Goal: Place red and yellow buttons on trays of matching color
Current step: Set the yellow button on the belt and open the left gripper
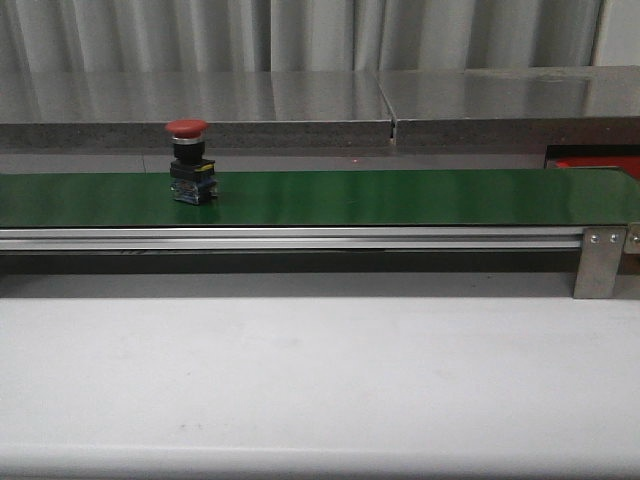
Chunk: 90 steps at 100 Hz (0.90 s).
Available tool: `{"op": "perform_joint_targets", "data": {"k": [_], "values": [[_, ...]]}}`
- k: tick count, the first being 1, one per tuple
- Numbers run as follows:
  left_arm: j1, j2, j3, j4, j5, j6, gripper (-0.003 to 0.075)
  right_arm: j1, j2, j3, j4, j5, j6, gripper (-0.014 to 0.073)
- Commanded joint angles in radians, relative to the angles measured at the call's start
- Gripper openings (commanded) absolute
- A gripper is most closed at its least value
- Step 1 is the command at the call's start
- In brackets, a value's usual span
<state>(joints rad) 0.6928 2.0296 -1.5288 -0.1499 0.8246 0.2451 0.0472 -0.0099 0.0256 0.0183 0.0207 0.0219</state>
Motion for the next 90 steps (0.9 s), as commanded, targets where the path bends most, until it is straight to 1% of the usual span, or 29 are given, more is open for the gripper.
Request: {"op": "perform_joint_targets", "data": {"k": [1,25,39,48,59,77,90], "values": [[-0.005,-0.105,-0.046,-0.045,-0.012,0.001,-0.0004,0.000,-0.002,-0.018,-0.012,-0.082,-0.001,-0.0067],[-0.006,-0.189,-0.137,-0.140,0.085,0.001,-0.0010,0.000,-0.002,-0.018,-0.012,-0.082,-0.001,-0.0067],[-0.040,-0.207,-0.221,-0.163,0.156,0.001,-0.0011,0.000,-0.002,-0.018,-0.012,-0.082,-0.001,-0.0067],[-0.085,-0.207,-0.270,-0.179,0.188,0.001,-0.0012,0.000,-0.002,-0.018,-0.012,-0.082,-0.001,-0.0067],[-0.163,-0.207,-0.300,-0.181,0.191,0.001,-0.0012,0.000,-0.002,-0.018,-0.012,-0.082,-0.001,-0.0067],[-0.291,-0.174,-0.302,-0.181,0.173,0.001,-0.0013,0.000,-0.002,-0.018,-0.012,-0.082,-0.001,-0.0067],[-0.353,-0.129,-0.302,-0.181,0.173,0.001,-0.0013,0.000,-0.002,-0.018,-0.012,-0.082,-0.001,-0.0067]]}}
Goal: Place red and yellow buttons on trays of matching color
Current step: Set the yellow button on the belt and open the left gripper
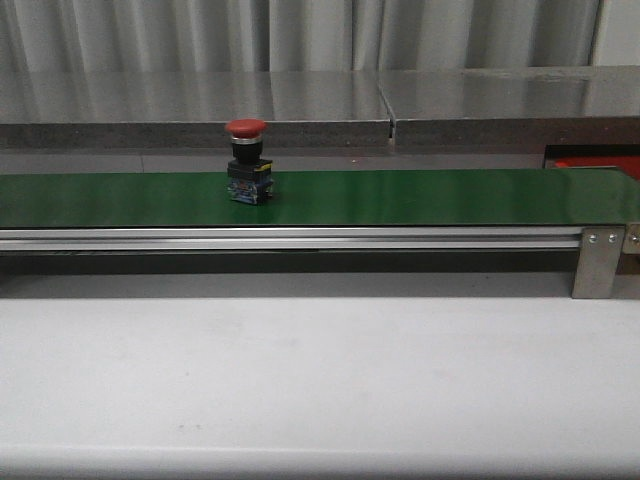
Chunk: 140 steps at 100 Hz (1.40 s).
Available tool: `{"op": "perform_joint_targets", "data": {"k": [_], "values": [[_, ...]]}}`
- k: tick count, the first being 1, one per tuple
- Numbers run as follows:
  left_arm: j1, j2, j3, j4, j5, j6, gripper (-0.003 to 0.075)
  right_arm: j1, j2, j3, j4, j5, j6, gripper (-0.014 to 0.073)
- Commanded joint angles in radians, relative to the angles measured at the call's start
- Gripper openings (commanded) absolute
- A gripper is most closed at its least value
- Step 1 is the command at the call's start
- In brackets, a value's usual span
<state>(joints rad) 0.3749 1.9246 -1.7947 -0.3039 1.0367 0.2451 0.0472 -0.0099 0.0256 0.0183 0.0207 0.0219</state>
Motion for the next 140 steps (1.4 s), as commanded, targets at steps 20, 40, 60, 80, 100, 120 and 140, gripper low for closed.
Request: {"op": "perform_joint_targets", "data": {"k": [20,40,60,80,100,120,140], "values": [[-0.105,0.028,-0.036,-0.027,-0.039,0.001,-0.0008,0.000,-0.002,-0.018,-0.012,-0.082,-0.001,-0.0067],[-0.130,0.048,-0.036,-0.007,-0.029,0.001,0.0059,0.000,-0.002,-0.018,-0.012,-0.082,-0.001,-0.0067],[-0.130,0.048,-0.036,0.003,-0.020,0.001,0.0472,0.000,-0.002,-0.018,-0.012,-0.082,-0.001,-0.0067],[-0.139,0.035,-0.046,0.001,-0.020,0.001,0.0694,0.000,-0.002,-0.018,-0.012,-0.082,-0.001,-0.0067],[-0.148,-0.041,-0.073,0.001,-0.029,0.001,0.0650,0.000,-0.002,-0.018,-0.012,-0.082,-0.001,-0.0067],[-0.196,-0.172,-0.064,-0.011,-0.030,0.031,0.0650,0.000,-0.002,-0.018,-0.012,-0.082,-0.001,-0.0067],[-0.309,-0.361,0.047,-0.007,-0.137,0.052,0.0650,0.000,-0.002,-0.018,-0.012,-0.099,-0.001,-0.0067]]}}
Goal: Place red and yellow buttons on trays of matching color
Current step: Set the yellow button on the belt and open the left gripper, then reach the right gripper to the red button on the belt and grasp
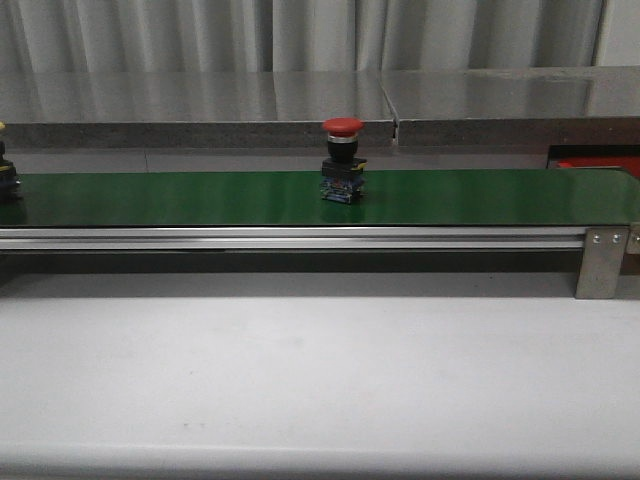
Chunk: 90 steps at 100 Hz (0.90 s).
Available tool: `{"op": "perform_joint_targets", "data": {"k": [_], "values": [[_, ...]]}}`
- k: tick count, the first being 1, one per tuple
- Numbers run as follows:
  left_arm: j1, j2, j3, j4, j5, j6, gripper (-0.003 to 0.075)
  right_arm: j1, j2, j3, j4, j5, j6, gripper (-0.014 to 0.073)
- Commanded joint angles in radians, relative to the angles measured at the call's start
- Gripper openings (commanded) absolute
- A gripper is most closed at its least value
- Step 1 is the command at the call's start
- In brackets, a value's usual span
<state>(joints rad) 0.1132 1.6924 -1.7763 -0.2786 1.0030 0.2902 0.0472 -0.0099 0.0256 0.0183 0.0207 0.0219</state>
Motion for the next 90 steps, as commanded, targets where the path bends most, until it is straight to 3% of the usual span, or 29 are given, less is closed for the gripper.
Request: {"op": "perform_joint_targets", "data": {"k": [1,27,63,70,77,90], "values": [[-0.051,-0.137,0.043,-0.032,-0.110,0.007,0.0650,0.000,-0.002,-0.018,-0.012,-0.101,-0.001,-0.0067],[-0.181,-0.457,0.447,-0.028,-0.369,0.007,0.0650,0.000,-0.002,-0.018,-0.012,-0.129,-0.001,-0.0067],[-0.192,-0.853,1.003,-0.031,-0.607,0.004,0.0625,0.000,-0.002,-0.018,-0.012,-0.130,-0.001,-0.0067],[-0.192,-0.921,1.089,-0.031,-0.634,0.004,0.0562,0.000,-0.002,-0.018,-0.012,-0.139,-0.001,-0.0067],[-0.192,-0.981,1.157,-0.033,-0.656,0.004,0.0452,0.000,-0.001,-0.019,-0.012,-0.170,-0.001,-0.0067],[-0.192,-1.052,1.224,-0.040,-0.665,0.004,0.0154,0.000,0.014,-0.071,0.026,-0.134,-0.001,-0.0067]]}}
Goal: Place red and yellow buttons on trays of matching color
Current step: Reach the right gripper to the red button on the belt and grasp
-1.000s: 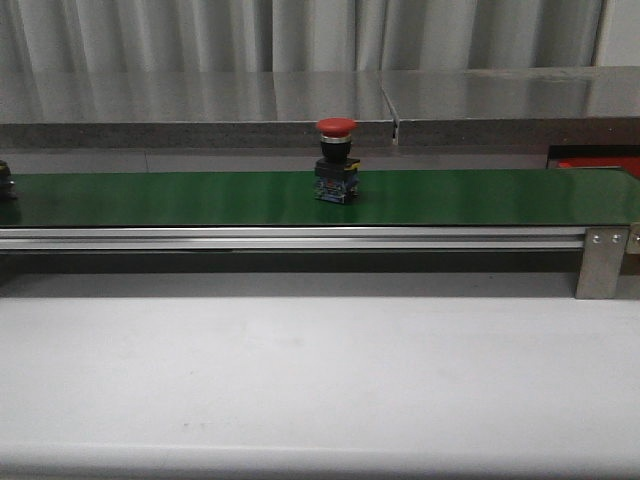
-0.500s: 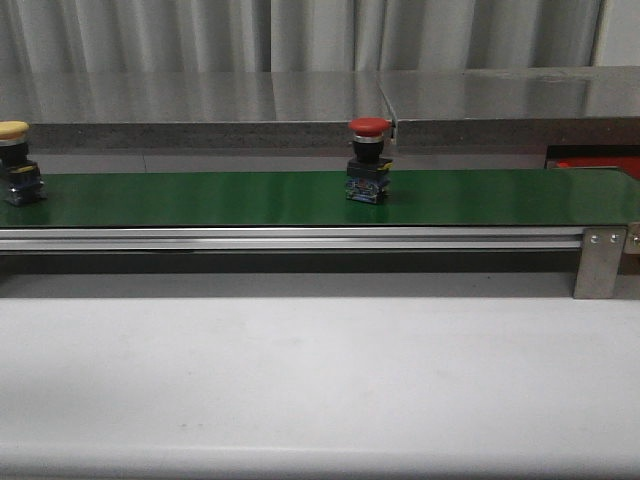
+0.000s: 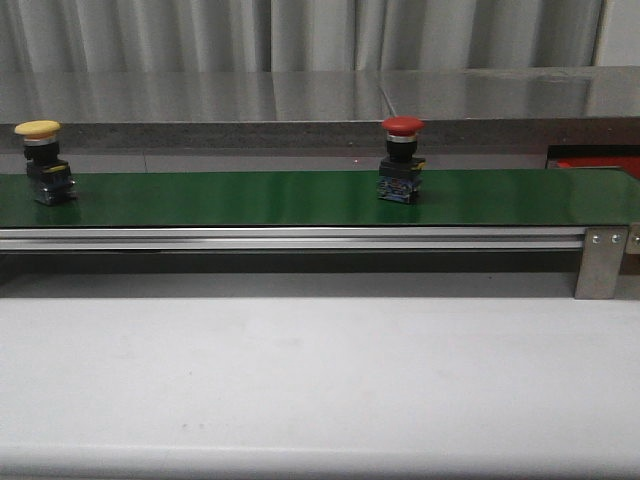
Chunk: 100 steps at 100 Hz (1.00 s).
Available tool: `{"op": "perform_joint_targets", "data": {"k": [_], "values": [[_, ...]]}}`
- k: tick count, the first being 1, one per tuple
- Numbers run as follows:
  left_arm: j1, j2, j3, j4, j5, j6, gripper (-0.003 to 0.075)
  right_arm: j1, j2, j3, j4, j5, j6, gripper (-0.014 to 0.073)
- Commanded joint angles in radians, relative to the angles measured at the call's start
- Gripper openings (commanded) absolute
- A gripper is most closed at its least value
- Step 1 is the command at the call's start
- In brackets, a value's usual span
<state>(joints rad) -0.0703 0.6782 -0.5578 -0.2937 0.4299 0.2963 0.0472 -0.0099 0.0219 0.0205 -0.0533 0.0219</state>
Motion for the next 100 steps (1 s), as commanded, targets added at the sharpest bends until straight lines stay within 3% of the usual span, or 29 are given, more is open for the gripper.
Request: {"op": "perform_joint_targets", "data": {"k": [1,8,30,39,51,73,84,100], "values": [[-0.008,-0.042,0.008,-0.025,-0.092,-0.002,0.0137,0.000,0.016,-0.072,0.028,-0.055,-0.001,-0.0067],[-0.008,-0.054,0.011,-0.025,-0.092,-0.002,-0.0023,0.000,0.059,-0.135,0.062,0.017,-0.001,-0.0067],[-0.008,-0.054,0.011,-0.030,-0.117,-0.002,-0.0019,0.000,0.388,-0.511,0.066,0.479,-0.001,-0.0067],[-0.008,-0.054,0.011,-0.032,-0.121,-0.002,-0.0019,0.000,0.548,-0.673,0.067,0.603,-0.001,-0.0067],[-0.008,-0.054,0.011,-0.031,-0.121,-0.002,-0.0019,0.000,0.749,-0.870,0.117,0.661,-0.001,-0.0067],[-0.008,-0.054,0.011,-0.031,-0.121,-0.002,-0.0019,0.000,1.036,-1.063,0.183,0.672,-0.022,-0.0055],[-0.008,-0.054,0.011,-0.031,-0.121,-0.002,-0.0019,0.000,1.152,-1.130,0.195,0.723,-0.087,0.0086],[-0.008,-0.054,0.011,-0.031,-0.121,-0.002,-0.0019,0.000,1.254,-1.178,0.207,0.736,-0.119,0.0524]]}}
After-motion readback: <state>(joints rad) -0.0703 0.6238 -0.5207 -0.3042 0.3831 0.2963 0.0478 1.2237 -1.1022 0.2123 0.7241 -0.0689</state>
